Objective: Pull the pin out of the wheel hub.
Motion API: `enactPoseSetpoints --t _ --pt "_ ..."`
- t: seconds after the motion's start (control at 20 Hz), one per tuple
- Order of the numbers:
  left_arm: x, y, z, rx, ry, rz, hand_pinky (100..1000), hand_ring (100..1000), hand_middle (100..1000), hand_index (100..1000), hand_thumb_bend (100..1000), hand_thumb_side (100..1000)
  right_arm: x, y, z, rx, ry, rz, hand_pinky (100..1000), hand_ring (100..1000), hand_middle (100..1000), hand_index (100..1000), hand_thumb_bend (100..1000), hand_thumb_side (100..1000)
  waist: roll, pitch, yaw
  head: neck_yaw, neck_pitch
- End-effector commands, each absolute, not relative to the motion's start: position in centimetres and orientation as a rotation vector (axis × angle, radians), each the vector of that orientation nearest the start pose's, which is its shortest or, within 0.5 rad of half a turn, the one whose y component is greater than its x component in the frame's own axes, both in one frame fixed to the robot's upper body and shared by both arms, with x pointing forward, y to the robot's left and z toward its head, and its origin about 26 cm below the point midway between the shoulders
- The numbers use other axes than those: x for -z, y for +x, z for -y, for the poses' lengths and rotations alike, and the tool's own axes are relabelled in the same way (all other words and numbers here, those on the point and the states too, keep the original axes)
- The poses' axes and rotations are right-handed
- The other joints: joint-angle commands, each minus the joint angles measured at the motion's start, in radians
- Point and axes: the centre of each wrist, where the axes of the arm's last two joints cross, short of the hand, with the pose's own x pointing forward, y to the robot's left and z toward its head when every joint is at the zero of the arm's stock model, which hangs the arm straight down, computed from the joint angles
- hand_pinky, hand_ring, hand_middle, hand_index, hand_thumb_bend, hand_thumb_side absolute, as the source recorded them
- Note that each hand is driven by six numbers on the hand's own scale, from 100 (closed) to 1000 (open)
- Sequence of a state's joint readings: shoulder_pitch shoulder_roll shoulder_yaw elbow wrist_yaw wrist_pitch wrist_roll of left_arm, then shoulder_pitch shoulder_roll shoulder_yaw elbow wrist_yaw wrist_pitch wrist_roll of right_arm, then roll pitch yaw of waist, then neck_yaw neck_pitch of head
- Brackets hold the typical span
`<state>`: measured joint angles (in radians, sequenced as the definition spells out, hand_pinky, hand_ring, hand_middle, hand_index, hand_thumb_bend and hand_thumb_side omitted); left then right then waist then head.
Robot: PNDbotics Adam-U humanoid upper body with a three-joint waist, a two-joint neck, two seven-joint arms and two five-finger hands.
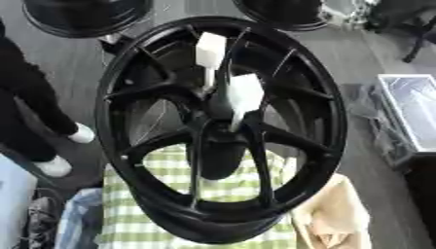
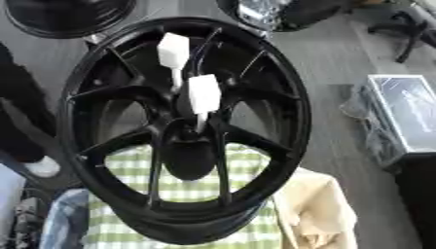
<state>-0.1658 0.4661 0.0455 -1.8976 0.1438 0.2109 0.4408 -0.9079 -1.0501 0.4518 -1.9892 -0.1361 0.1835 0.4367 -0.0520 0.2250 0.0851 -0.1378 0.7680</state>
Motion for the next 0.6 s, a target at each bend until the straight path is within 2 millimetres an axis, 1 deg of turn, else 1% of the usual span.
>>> enactPoseSetpoints --t 0.05,0.2,0.35,0.4,0.5,0.6 --pt "-16.6 29.5 -31.9 -0.075 0.545 1.903 777 733 733 784 265 737 -36.0 28.6 22.0 -1.755 -0.403 1.811 837 800 773 850 238 456 0.006 -0.011 0.002 0.000 0.002" --pt "-16.6 29.5 -31.8 -0.074 0.541 1.903 777 734 732 783 265 737 -35.6 28.7 21.3 -1.786 -0.419 1.778 827 775 753 847 290 424 0.009 -0.008 0.002 -0.003 0.002" --pt "-16.6 29.5 -31.7 -0.076 0.536 1.905 777 733 731 779 266 738 -35.2 28.8 20.6 -1.815 -0.430 1.746 826 769 752 843 336 401 0.010 -0.005 0.003 -0.006 0.002" --pt "-16.6 29.5 -31.7 -0.077 0.535 1.905 777 733 731 778 266 738 -35.1 28.8 20.4 -1.828 -0.433 1.733 826 770 754 842 350 387 0.011 -0.004 0.003 -0.007 0.002" --pt "-16.6 29.5 -31.7 -0.079 0.534 1.905 778 733 730 777 267 737 -34.9 28.8 20.0 -1.849 -0.442 1.706 826 750 737 831 407 341 0.011 -0.002 0.003 -0.008 0.002" --pt "-16.6 29.5 -31.7 -0.082 0.533 1.904 778 733 730 777 267 738 -34.6 28.9 19.7 -1.872 -0.452 1.681 825 734 727 824 427 307 0.011 0.000 0.003 -0.008 0.002"
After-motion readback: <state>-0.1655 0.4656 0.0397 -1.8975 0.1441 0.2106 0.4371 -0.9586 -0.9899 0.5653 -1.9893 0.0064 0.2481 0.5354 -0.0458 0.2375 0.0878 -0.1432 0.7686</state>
